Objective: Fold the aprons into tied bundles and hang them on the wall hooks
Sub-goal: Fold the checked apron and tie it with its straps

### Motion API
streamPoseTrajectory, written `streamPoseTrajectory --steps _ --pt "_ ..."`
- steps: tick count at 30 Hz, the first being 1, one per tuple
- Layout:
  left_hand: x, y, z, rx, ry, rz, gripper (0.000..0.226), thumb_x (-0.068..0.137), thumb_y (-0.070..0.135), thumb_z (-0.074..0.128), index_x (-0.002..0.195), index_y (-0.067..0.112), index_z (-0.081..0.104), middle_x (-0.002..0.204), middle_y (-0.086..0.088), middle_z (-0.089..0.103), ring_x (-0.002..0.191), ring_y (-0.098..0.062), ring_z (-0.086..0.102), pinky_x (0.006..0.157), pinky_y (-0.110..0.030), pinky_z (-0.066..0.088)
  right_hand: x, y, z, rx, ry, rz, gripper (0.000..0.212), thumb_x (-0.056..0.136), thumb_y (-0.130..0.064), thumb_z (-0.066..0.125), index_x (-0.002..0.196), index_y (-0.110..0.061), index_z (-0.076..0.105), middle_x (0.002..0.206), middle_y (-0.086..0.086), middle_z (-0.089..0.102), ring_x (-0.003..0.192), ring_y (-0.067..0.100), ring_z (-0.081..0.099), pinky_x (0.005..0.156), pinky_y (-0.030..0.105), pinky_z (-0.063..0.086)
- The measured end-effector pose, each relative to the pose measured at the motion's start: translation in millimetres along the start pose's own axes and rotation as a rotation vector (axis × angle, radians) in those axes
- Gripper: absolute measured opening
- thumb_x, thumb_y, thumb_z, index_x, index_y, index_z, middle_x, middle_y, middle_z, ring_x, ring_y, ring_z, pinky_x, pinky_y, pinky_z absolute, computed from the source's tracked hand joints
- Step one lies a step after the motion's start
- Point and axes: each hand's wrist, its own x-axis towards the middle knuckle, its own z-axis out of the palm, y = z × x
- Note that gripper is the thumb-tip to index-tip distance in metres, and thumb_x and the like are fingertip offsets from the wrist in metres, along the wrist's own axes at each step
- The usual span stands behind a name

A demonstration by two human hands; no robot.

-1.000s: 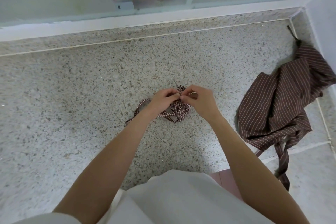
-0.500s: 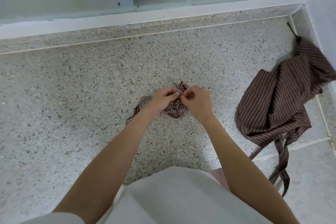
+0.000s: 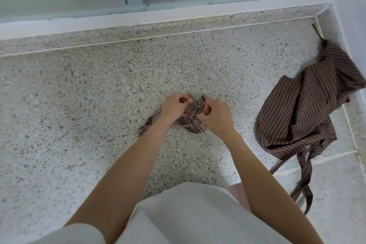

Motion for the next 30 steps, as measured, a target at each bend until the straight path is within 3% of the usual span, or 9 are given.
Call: streamPoseTrajectory --steps 2,5,10,12,18,23,26,30 --pt "1.5 -1.9 4.1 0.115 0.038 0.024 0.008 0.088 0.022 0.063 0.090 0.016 0.068 0.095 -0.004 0.070 0.074 -0.020 0.068 0.073 -0.037 0.058 3.1 -1.7 0.8 -0.055 -0.043 0.016 0.020 0.065 -0.005 0.062 0.059 -0.014 0.044 0.055 0.000 0.047 0.054 0.017 0.042 0.053 0.028 0.035" --pt "-0.7 -5.2 2.4 0.321 0.063 0.164 0.014 0.089 0.028 0.061 0.094 0.017 0.069 0.097 0.003 0.069 0.087 -0.013 0.062 0.083 -0.029 0.049 5.5 4.3 0.6 -0.065 -0.085 0.074 0.017 0.069 -0.006 0.061 0.069 -0.014 0.046 0.059 -0.004 0.047 0.056 0.015 0.043 0.053 0.026 0.033" --pt "-4.7 -7.1 -10.9 0.345 -0.074 0.220 0.016 0.092 0.027 0.057 0.101 0.015 0.064 0.097 0.006 0.063 0.090 -0.010 0.057 0.085 -0.025 0.045 -0.5 14.7 2.5 0.132 0.024 0.066 0.014 0.083 -0.003 0.058 0.090 -0.012 0.051 0.078 -0.003 0.059 0.072 0.017 0.058 0.067 0.032 0.050" --pt "-1.3 -9.9 -12.6 0.377 -0.051 0.225 0.016 0.091 0.029 0.058 0.099 0.016 0.063 0.092 0.005 0.062 0.086 -0.011 0.057 0.081 -0.025 0.045 -3.4 15.1 4.3 0.141 0.010 0.038 0.013 0.086 -0.005 0.058 0.093 -0.014 0.051 0.082 -0.005 0.059 0.076 0.016 0.059 0.071 0.029 0.050" --pt "7.4 -11.5 -1.2 0.601 0.059 0.215 0.011 0.090 0.036 0.057 0.088 0.027 0.061 0.088 0.009 0.065 0.082 -0.012 0.060 0.074 -0.030 0.050 -13.9 12.7 12.7 -0.007 -0.037 -0.026 0.015 0.079 -0.001 0.052 0.089 -0.011 0.047 0.071 0.002 0.054 0.060 0.016 0.045 0.056 0.026 0.030" --pt "10.6 -14.3 3.7 0.593 0.063 0.238 0.018 0.088 0.035 0.060 0.100 0.023 0.065 0.099 0.007 0.067 0.091 -0.014 0.061 0.082 -0.035 0.052 -14.0 18.8 13.9 -0.023 0.011 0.028 0.018 0.078 -0.002 0.054 0.094 -0.009 0.051 0.076 0.003 0.057 0.066 0.021 0.051 0.058 0.031 0.038" --pt "-3.9 -11.6 -7.1 0.475 0.062 0.278 0.036 0.087 0.031 0.063 0.120 0.019 0.053 0.120 0.001 0.056 0.111 -0.014 0.051 0.096 -0.027 0.039 -20.5 29.2 8.9 -0.016 0.020 0.009 0.026 0.085 -0.010 0.057 0.110 -0.011 0.052 0.105 0.006 0.057 0.094 0.022 0.053 0.077 0.033 0.046" --pt "-46.9 -26.7 -29.7 0.561 0.136 0.474 0.032 0.087 0.028 0.061 0.116 0.018 0.054 0.127 -0.001 0.051 0.122 -0.017 0.041 0.107 -0.035 0.031 -36.3 45.5 2.8 -0.186 0.071 -0.246 0.044 0.079 -0.010 0.052 0.121 -0.021 0.055 0.138 0.010 0.042 0.129 0.033 0.033 0.107 0.046 0.030"
